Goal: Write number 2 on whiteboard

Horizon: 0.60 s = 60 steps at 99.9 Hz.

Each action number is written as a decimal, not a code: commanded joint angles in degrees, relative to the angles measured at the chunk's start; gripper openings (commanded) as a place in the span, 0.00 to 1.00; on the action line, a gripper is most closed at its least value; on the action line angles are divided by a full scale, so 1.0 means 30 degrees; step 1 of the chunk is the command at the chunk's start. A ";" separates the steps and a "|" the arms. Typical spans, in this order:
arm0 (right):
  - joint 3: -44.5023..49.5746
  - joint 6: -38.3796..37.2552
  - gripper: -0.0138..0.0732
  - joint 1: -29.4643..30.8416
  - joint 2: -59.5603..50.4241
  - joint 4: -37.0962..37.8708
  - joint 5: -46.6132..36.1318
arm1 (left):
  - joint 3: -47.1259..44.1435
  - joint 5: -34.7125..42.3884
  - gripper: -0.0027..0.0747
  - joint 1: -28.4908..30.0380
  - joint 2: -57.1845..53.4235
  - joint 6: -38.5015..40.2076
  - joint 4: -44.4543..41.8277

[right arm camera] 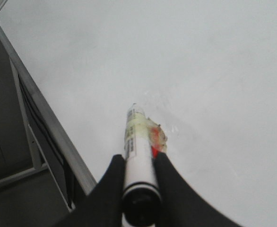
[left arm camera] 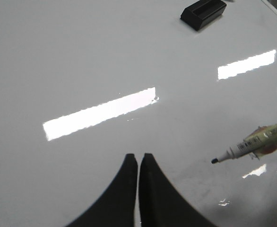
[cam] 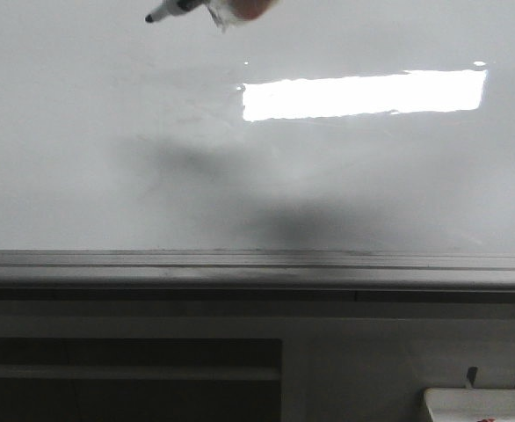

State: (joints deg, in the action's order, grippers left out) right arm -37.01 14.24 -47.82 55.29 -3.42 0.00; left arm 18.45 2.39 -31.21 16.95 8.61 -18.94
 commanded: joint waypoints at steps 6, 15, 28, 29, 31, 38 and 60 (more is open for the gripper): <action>-0.0354 -0.0299 0.07 0.0009 -0.0378 0.0244 -0.1013 | 0.0525 0.1397 0.01 0.0037 0.0140 0.0212 0.0220; -0.0354 -0.0299 0.07 0.0009 -0.0378 0.0244 -0.0902 | 0.0525 0.1397 0.01 0.0037 0.0140 0.0212 0.0220; -0.0383 -0.0299 0.07 0.0009 -0.0378 0.0244 -0.1020 | 0.0525 0.1397 0.01 0.0037 0.0140 0.0212 0.0220; -0.0383 -0.0299 0.07 0.0009 -0.0378 0.0244 -0.1020 | 0.0525 0.1397 0.01 0.0037 0.0140 0.0212 0.0220; -0.0383 -0.0299 0.07 0.0054 -0.0378 0.0161 -0.1065 | 0.0525 0.1397 0.01 0.0037 0.0140 0.0212 0.0220; -0.0489 -0.0299 0.07 0.0513 -0.0333 -0.0857 -0.1045 | 0.0525 0.1397 0.01 0.0037 0.0140 0.0212 0.0220; -0.1911 -0.0299 0.07 0.2096 0.0543 -0.1407 -0.0402 | 0.0525 0.1463 0.01 0.0037 0.0140 0.0212 0.0220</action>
State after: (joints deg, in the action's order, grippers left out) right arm -39.01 13.39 -42.63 56.28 -7.25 1.78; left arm 18.45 2.39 -31.21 16.95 8.61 -18.94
